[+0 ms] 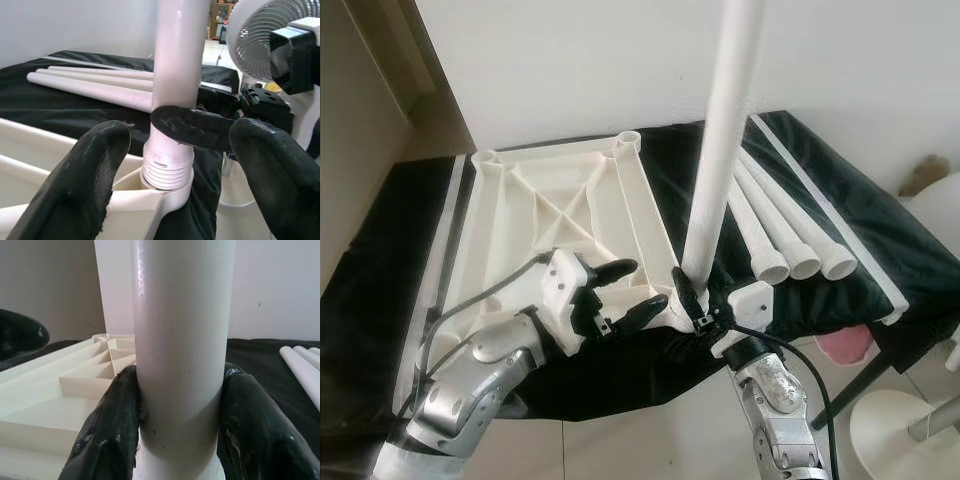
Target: Building children table
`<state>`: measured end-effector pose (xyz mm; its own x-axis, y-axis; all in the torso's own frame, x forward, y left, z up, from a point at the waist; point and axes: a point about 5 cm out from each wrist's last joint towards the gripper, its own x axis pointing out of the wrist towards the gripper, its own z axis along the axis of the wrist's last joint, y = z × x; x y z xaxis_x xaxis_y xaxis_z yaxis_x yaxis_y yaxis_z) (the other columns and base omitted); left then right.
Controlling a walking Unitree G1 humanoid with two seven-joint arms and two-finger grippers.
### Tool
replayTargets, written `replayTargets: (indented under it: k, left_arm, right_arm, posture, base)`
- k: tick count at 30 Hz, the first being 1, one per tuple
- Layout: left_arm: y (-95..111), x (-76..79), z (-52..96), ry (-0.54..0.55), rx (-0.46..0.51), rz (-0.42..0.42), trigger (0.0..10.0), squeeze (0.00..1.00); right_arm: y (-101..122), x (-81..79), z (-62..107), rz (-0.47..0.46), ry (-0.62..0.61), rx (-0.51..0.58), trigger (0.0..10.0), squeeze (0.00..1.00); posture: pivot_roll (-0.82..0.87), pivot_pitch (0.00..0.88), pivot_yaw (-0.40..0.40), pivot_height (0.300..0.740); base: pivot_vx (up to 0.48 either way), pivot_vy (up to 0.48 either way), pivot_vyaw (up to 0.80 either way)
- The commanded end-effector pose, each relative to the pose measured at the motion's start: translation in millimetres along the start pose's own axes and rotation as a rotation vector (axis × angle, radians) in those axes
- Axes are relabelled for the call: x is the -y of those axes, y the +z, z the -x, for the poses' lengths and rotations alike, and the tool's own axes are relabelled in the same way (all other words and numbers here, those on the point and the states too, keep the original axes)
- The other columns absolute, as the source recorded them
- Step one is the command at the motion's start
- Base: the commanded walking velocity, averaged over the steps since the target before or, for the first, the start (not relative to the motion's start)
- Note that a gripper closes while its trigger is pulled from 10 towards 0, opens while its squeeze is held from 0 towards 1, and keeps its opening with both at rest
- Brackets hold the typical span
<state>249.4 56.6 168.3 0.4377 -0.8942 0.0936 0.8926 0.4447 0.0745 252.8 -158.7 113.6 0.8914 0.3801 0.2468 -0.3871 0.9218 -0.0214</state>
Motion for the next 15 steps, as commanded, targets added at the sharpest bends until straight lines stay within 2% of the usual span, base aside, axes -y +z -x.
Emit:
replayTargets:
  k: [1,12,15]
  left_arm:
    - [0.5,-3.1,0.9,0.012,-0.013,-0.014,10.0,0.0]
    - [1.0,-3.3,0.9,0.014,-0.011,-0.013,10.0,0.0]
    - [1.1,-3.4,1.0,0.015,-0.011,-0.014,10.0,0.0]
  right_arm:
    - [-31.2,5.5,18.1,-0.044,-0.039,-0.184,10.0,0.0]
    - [-35.4,9.3,12.2,0.08,0.01,-0.26,10.0,0.0]
    - [-38.0,11.4,10.7,0.092,-0.011,-0.296,10.0,0.0]
  posture:
    - [0.0,0.0,0.065,0.74]
    - [0.0,0.0,0.063,0.74]
    - [0.0,0.0,0.063,0.74]
  base:
    - [0.0,0.0,0.0]
    - [0.0,0.0,0.0]
    - [0.0,0.0,0.0]
